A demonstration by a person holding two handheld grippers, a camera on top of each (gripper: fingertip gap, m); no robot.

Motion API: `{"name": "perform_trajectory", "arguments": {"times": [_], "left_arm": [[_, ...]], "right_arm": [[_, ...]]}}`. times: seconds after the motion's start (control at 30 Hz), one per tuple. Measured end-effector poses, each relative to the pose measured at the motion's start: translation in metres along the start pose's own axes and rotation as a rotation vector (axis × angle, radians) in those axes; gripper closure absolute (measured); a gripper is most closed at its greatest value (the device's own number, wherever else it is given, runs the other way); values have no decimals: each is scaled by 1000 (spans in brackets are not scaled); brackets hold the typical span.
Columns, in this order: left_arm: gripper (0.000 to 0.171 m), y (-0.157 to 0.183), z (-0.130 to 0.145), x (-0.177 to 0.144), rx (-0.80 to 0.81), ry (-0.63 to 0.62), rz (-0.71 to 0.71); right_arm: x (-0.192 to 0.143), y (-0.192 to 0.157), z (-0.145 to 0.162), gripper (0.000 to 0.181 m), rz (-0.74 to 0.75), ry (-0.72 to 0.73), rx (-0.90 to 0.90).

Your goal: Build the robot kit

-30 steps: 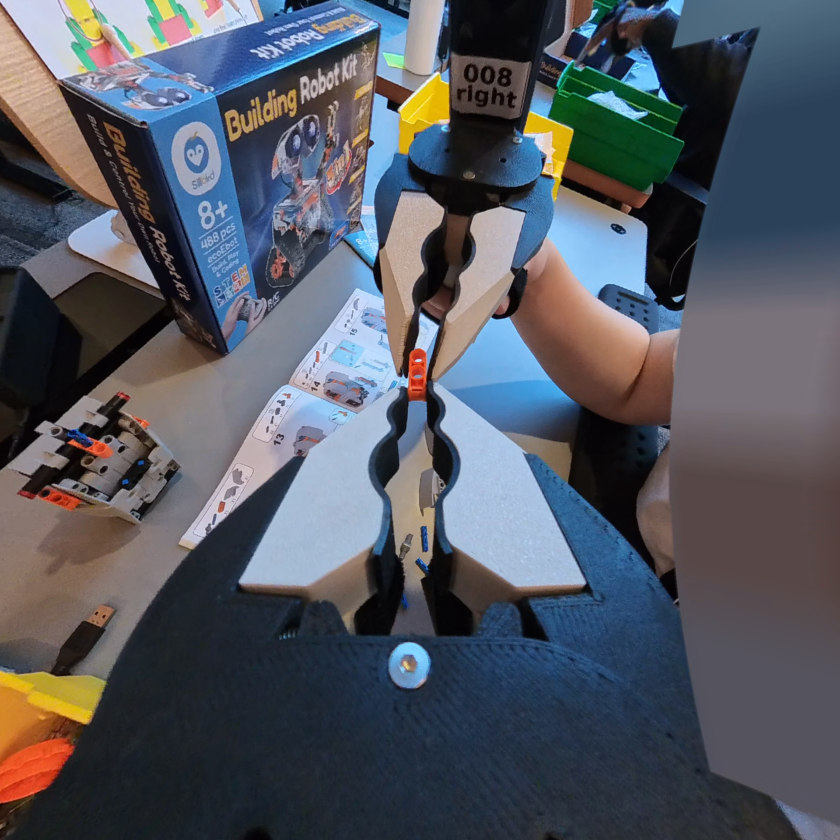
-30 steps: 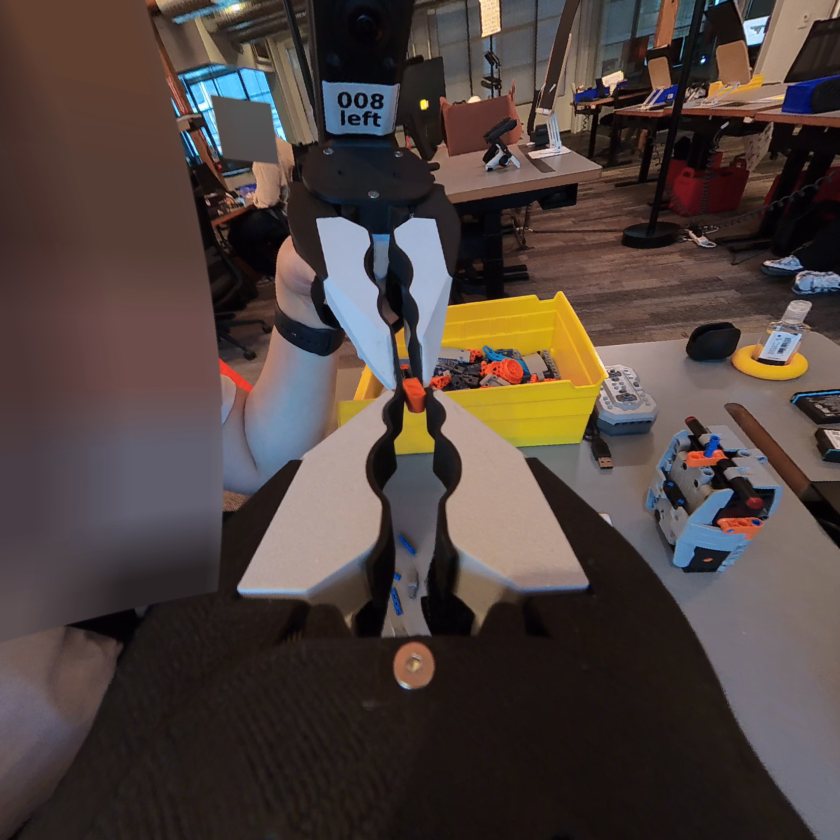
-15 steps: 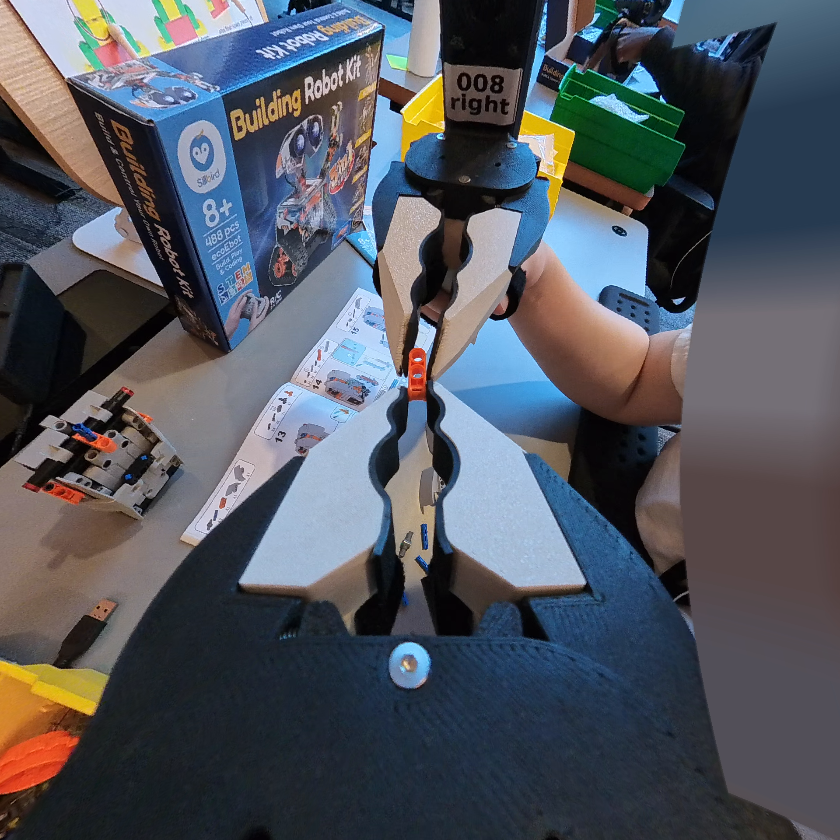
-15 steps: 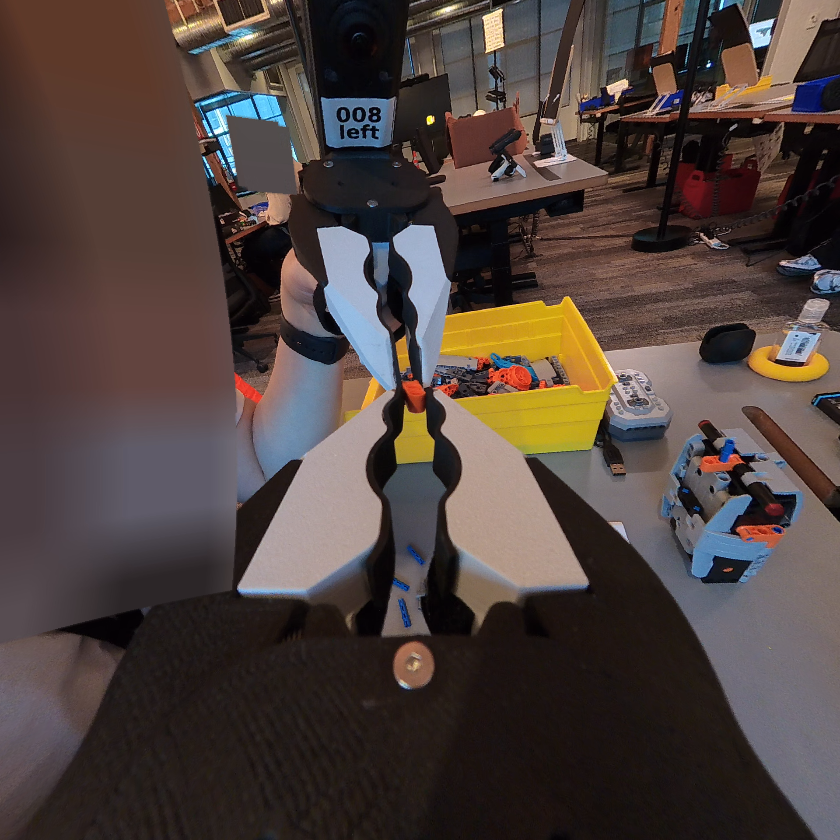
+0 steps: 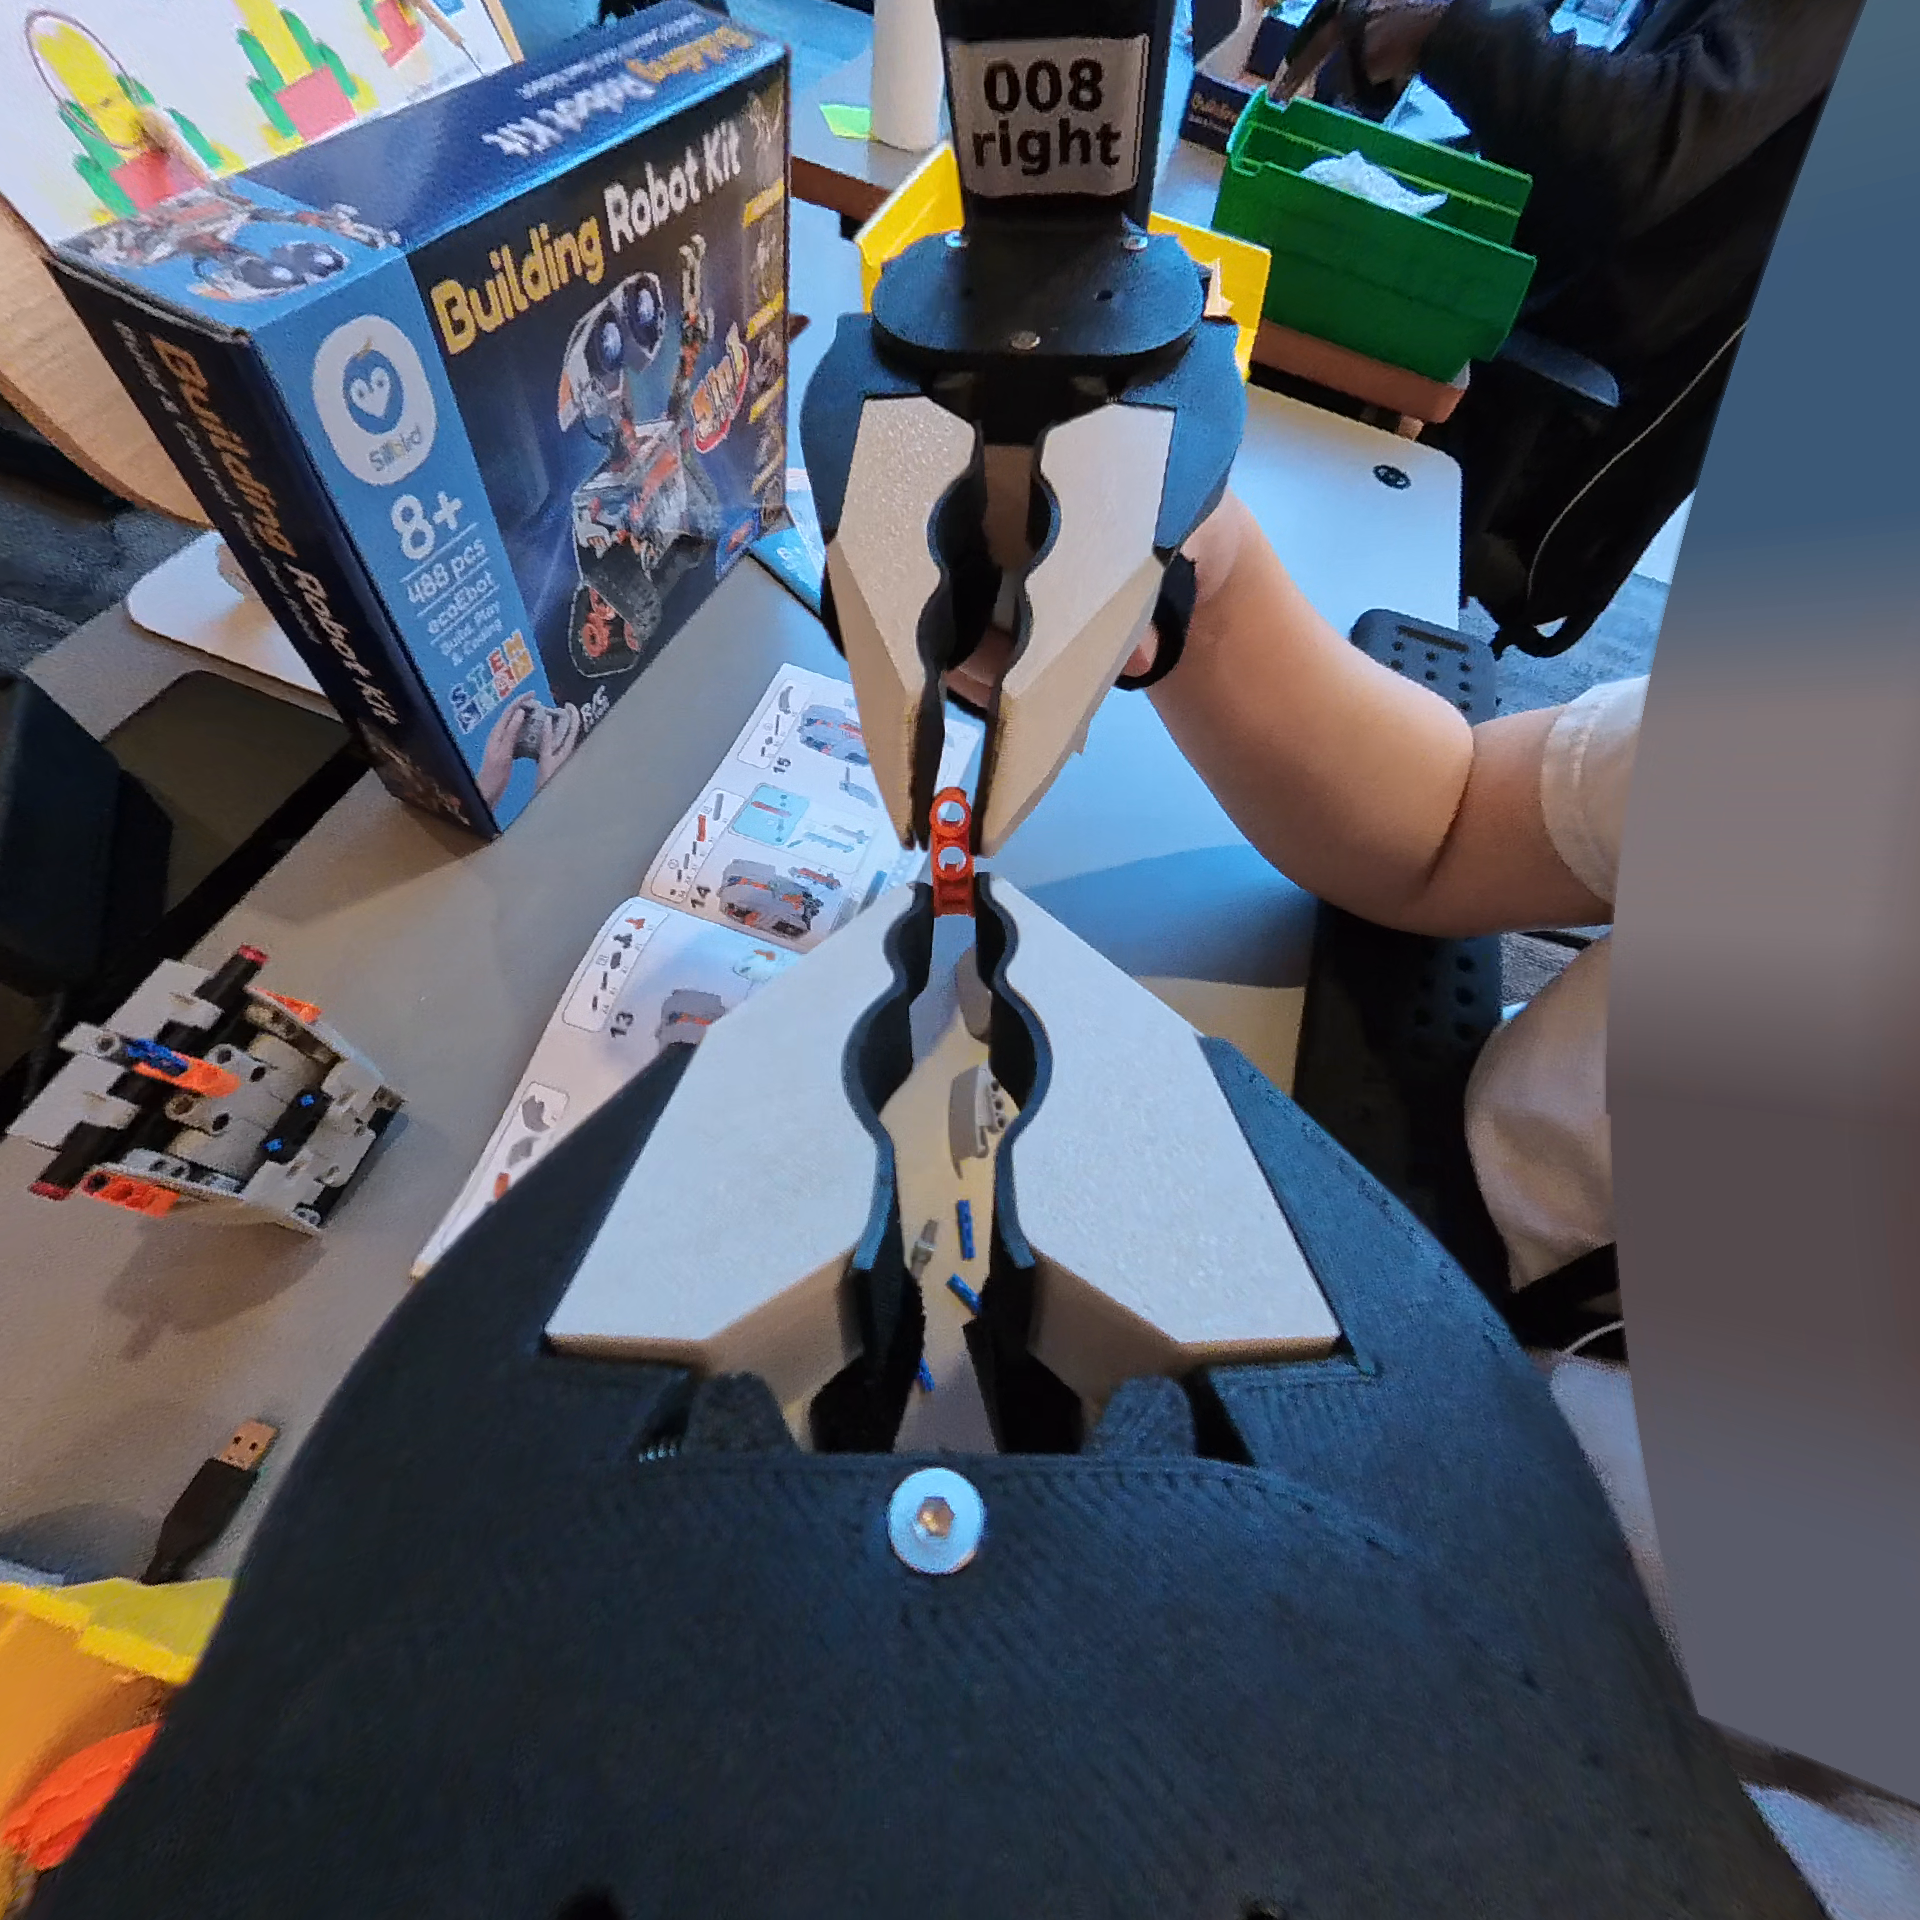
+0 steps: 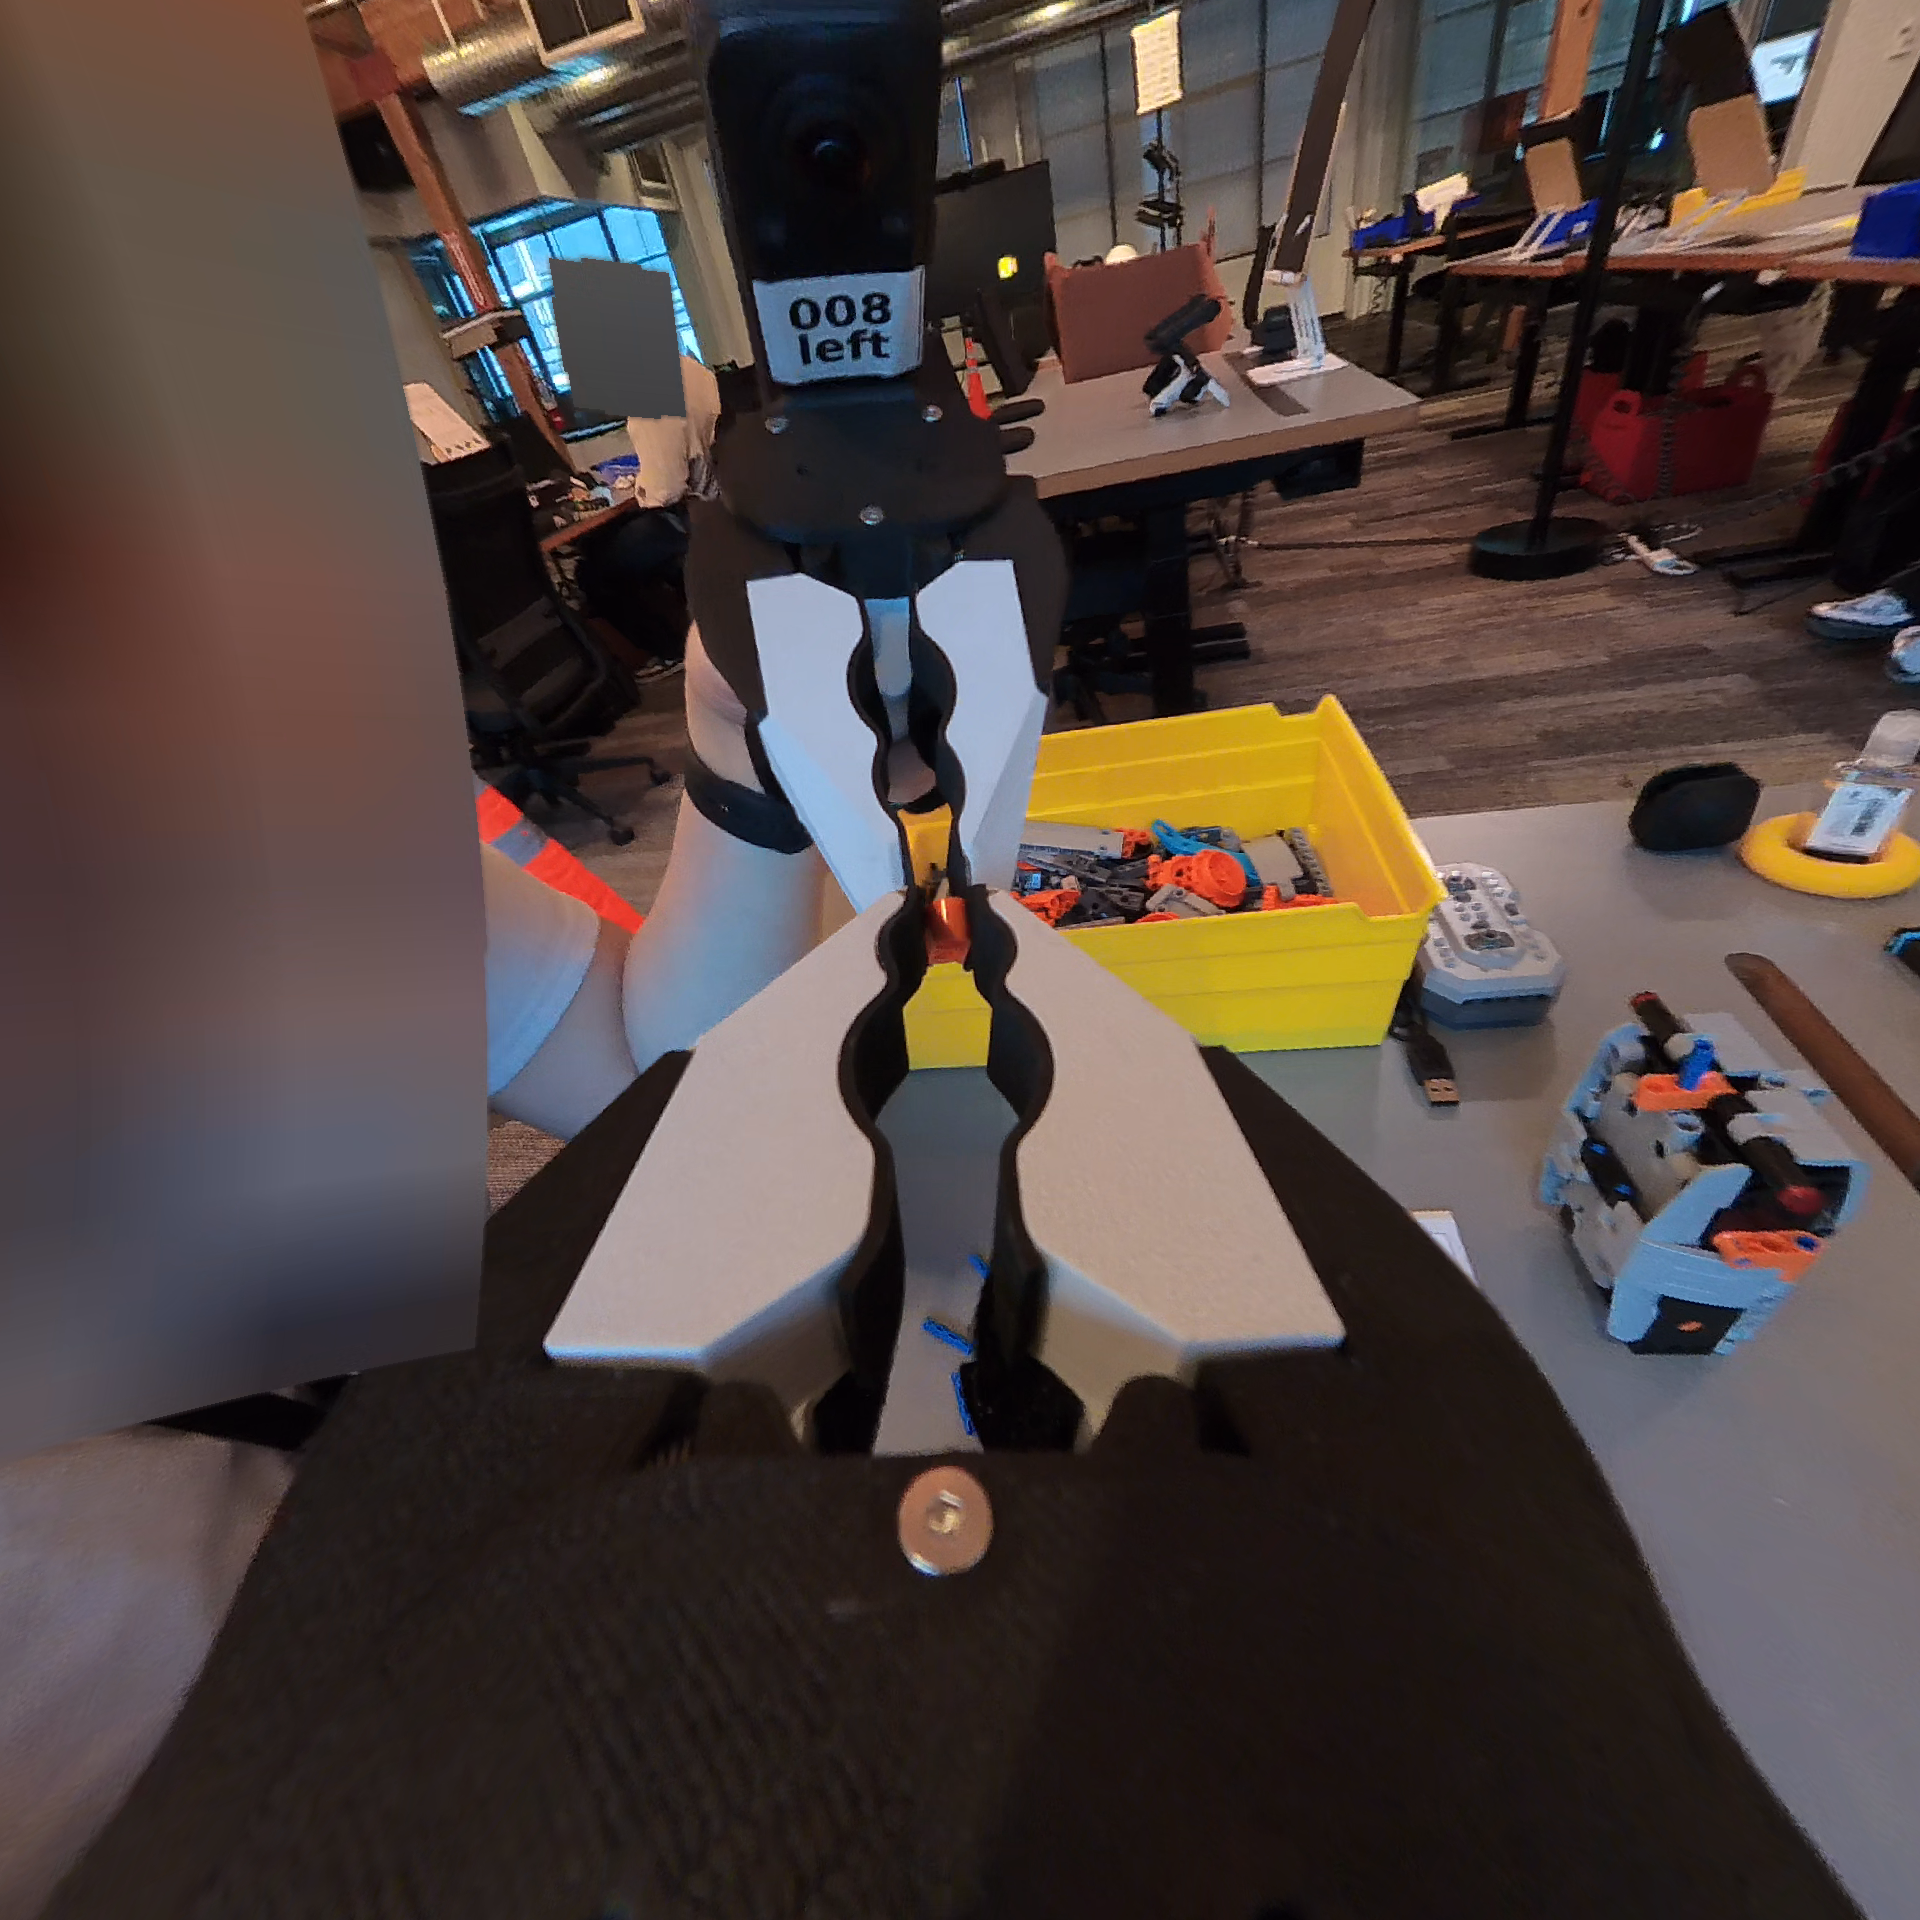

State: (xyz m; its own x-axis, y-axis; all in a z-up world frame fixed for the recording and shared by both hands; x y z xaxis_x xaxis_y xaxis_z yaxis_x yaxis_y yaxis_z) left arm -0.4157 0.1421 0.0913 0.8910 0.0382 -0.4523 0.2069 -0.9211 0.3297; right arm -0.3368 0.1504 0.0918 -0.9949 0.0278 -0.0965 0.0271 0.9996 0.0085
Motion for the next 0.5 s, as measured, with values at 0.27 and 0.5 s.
{"name": "perform_trajectory", "arguments": {"times": [0.27,0.5], "left_arm": [[166,16,-10,-1,32,63,17],[166,37,-28,-2,65,191,56]], "right_arm": [[-7,-11,-17,175,5,13,-6],[-24,-22,-44,164,33,141,-21]]}}
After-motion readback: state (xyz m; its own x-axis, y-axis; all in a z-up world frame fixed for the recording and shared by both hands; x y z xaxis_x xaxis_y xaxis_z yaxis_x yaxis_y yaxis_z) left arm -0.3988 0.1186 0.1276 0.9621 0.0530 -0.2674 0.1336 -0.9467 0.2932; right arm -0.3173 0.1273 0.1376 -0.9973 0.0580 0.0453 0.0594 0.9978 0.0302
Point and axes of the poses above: each gripper's, where its closed fingertips meet, x out along the fingers, z out of its underside, y = z × x across the jaws, the point moved 5 cm from there along -x, back along the fingers, and after that the axes turned 12 degrees about -x, right-handed, at the moved point
